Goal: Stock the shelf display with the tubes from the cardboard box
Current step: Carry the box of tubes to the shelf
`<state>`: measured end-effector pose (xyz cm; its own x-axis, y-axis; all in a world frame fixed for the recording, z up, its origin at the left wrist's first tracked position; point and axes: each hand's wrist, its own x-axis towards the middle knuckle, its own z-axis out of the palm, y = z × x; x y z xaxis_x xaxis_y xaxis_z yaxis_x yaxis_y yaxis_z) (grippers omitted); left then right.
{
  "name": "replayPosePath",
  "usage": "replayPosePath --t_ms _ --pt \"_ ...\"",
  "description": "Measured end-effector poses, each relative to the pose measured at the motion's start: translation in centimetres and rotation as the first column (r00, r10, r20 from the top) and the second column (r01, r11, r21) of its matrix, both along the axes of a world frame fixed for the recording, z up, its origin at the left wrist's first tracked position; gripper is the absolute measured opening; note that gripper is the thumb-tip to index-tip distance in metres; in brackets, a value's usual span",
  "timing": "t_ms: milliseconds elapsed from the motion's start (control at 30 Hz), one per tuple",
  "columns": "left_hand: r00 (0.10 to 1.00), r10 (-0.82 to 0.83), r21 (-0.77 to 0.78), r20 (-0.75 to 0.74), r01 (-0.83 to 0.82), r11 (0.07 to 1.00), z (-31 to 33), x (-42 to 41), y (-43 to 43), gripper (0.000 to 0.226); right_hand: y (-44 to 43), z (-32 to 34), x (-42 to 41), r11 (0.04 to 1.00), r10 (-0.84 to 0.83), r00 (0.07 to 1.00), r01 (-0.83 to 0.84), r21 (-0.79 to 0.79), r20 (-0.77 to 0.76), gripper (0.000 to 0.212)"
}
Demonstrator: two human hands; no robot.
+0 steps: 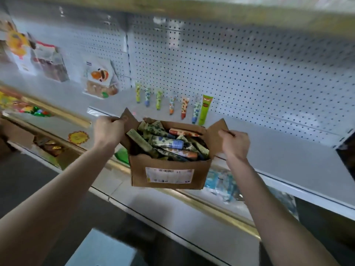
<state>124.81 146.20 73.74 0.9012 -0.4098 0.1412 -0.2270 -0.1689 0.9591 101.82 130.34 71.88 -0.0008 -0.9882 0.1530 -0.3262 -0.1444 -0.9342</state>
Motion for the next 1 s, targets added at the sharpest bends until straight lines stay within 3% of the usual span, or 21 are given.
replayPosePath --t_ms 133,400,500,633,900,1000 --pt "0.996 -0.094 -0.088 0.007 0.094 0.992 2.8 -0.2 -3.8 0.012 -1.9 3.6 -2.4 0.996 -0.086 0.992 0.088 -0.02 0.098 0.025" --pt "0.95 -0.312 -0.205 0.031 0.311 0.928 5.2 -3.7 -11.4 0.023 -2.9 6.8 -6.8 0.938 -0.333 0.933 0.343 -0.053 0.135 0.004" --pt "0.906 -0.418 -0.171 0.058 0.422 0.89 4.7 -5.0 -14.2 0.032 -2.7 6.6 -8.3 0.891 -0.442 0.887 0.451 -0.045 0.132 0.011" --pt "0.854 -0.514 -0.108 0.084 0.52 0.847 3.8 -6.6 -18.3 0.027 -3.6 5.7 -10.2 0.858 -0.508 0.857 0.512 -0.042 0.085 0.02" --pt "0.778 -0.623 0.021 0.08 0.623 0.782 2.5 -9.8 -25.9 0.03 -7.9 5.0 -12.9 0.793 -0.602 0.793 0.607 -0.049 0.094 0.032" --pt "0.766 -0.639 0.001 0.073 0.641 0.768 2.3 -10.5 -28.8 0.041 -9.7 4.8 -13.5 0.773 -0.627 0.774 0.632 -0.055 0.082 0.032"
